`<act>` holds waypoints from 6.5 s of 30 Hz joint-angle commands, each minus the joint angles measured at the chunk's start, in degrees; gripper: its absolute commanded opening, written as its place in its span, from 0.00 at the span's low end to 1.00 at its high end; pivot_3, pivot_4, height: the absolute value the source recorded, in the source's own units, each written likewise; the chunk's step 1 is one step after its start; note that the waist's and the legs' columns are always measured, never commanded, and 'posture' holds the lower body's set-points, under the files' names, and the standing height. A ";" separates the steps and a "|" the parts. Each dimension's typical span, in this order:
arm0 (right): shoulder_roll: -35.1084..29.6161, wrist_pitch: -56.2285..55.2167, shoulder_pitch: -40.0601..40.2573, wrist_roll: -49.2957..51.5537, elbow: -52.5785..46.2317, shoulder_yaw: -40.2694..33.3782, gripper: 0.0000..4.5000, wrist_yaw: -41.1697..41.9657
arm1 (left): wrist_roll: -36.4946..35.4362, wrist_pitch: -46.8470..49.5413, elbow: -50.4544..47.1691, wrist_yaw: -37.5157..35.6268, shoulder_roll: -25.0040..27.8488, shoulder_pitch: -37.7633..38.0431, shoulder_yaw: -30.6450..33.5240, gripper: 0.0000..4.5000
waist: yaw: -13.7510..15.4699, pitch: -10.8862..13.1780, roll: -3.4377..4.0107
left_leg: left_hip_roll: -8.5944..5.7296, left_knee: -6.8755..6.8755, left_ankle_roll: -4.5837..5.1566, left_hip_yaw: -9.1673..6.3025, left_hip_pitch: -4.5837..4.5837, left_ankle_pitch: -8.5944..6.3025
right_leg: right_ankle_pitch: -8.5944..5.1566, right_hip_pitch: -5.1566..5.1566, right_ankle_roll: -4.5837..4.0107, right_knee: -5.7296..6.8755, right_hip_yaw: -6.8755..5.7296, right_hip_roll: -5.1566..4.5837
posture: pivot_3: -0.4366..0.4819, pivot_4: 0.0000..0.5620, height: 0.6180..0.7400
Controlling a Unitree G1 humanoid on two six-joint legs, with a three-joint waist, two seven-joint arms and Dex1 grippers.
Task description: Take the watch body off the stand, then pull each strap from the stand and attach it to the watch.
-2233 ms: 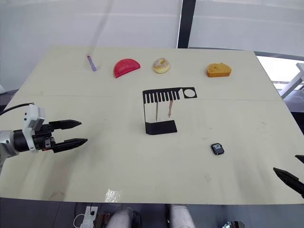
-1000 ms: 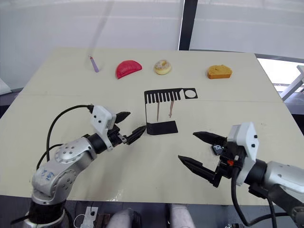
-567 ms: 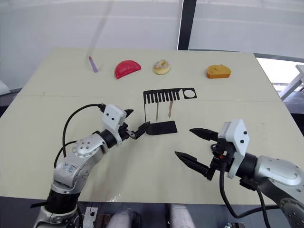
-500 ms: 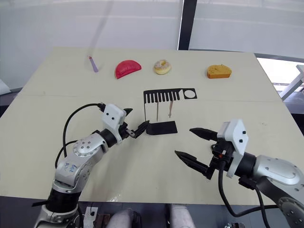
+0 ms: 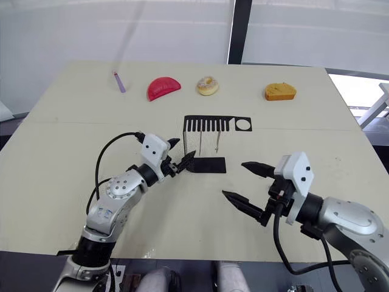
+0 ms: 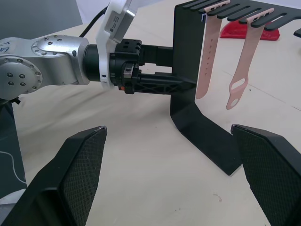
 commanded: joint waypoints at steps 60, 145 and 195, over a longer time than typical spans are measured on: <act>1.29 -0.38 1.53 1.70 -4.13 -0.88 1.00 -5.82 | 0.05 -14.43 17.50 -16.34 -1.19 -10.77 1.29 0.00 | 0.05 0.00 -0.01 | 0.02 -0.07 0.02 -0.02 -0.05 0.00 | 0.01 -0.01 0.02 -0.13 -0.05 -0.02 | 0.48 0.27 0.98; 17.04 10.71 -7.04 -24.25 -9.49 17.34 0.00 -16.96 | 5.90 -2.78 5.30 1.96 -10.59 -4.64 -0.14 0.31 | -0.23 -0.01 0.01 | -0.02 0.05 0.02 0.05 -0.70 0.07 | 0.01 -0.85 0.00 0.20 -0.01 -0.03 | 0.48 0.27 0.98; 9.14 14.99 -26.16 9.91 13.02 17.60 0.00 5.62 | -47.01 26.55 0.41 -38.33 9.35 -10.69 10.46 0.60 | -0.26 0.04 -0.04 | -0.01 0.14 0.00 -0.07 -0.75 0.08 | -0.02 -0.85 -0.06 0.23 -0.07 -0.07 | 0.48 0.27 0.98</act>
